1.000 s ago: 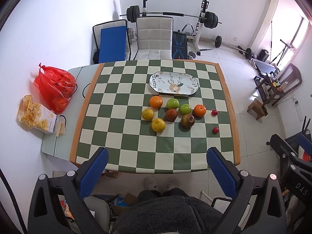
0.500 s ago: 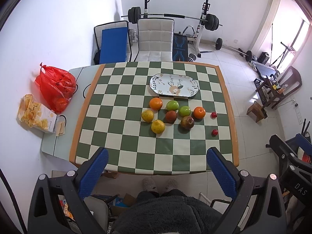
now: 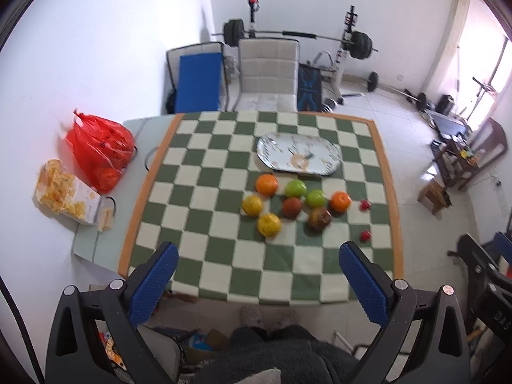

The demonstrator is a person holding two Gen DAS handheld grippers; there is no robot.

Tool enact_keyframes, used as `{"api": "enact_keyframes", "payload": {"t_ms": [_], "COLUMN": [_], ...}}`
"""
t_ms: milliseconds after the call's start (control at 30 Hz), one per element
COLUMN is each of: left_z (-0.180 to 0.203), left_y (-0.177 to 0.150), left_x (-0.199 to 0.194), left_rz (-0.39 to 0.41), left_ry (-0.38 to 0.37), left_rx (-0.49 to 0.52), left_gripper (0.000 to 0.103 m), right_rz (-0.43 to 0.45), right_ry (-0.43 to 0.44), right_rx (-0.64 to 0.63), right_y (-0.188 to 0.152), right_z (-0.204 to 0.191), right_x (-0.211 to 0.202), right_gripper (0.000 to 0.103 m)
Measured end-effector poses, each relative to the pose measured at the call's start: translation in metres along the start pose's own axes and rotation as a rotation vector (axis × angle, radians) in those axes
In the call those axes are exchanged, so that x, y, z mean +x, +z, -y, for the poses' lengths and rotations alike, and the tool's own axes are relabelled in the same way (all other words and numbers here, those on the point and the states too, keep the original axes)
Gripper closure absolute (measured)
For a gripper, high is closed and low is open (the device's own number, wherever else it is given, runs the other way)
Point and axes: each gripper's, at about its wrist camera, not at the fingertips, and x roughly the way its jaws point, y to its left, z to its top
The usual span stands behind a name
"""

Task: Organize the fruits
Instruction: 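Grasp the red apple with the right tool while the left tool grasps a yellow citrus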

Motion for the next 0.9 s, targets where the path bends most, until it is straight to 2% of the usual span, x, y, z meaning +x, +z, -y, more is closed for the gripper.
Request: {"api": "enact_keyframes", "payload": {"t_ms": [67, 100, 200, 367, 533, 633, 700, 900], "left_z": [-0.003, -0.005, -0.012, -0.028, -0.04, -0.046, -0.049, -0.044], "left_y": [0.007, 0.011, 0.021, 0.035, 0.05, 0.058, 0.061, 0.053], "left_x": [0.016, 0.026, 0.064, 0.135, 0.212, 0.265, 0.305, 0.389], "left_rz": [0.015, 0.021, 0.005, -0.106, -0.258, -0.353, -0.429, -0.584], "left_ry": [0.042, 0.071, 0.156, 0.218, 0.194, 0.162, 0.106, 0.037], "left_rx": [-0.009, -0.012, -0.009, -0.012, -0.019, -0.017, -0.023, 0.008], "left_gripper": [0.0, 0.0, 0.0, 0.0, 0.0, 0.001, 0.002, 0.007], "right_rz": [-0.003, -0.012, -0.062, -0.198, -0.323, -0.359, -0.393, -0.477], "right_ry": [0.014, 0.028, 0.078, 0.136, 0.146, 0.118, 0.11, 0.054], "right_rx": [0.002, 0.006, 0.018, 0.029, 0.053, 0.077, 0.114, 0.185], "right_y": [0.011, -0.005, -0.012, -0.021, -0.041, -0.046, -0.048, -0.052], "right_z": [0.002, 0.01, 0.018, 0.003, -0.021, -0.031, -0.036, -0.044], "right_x": [0.023, 0.038, 0.1, 0.199, 0.287, 0.331, 0.354, 0.41], "right_gripper": [0.0, 0.0, 0.0, 0.0, 0.0, 0.0, 0.0, 0.001]}}
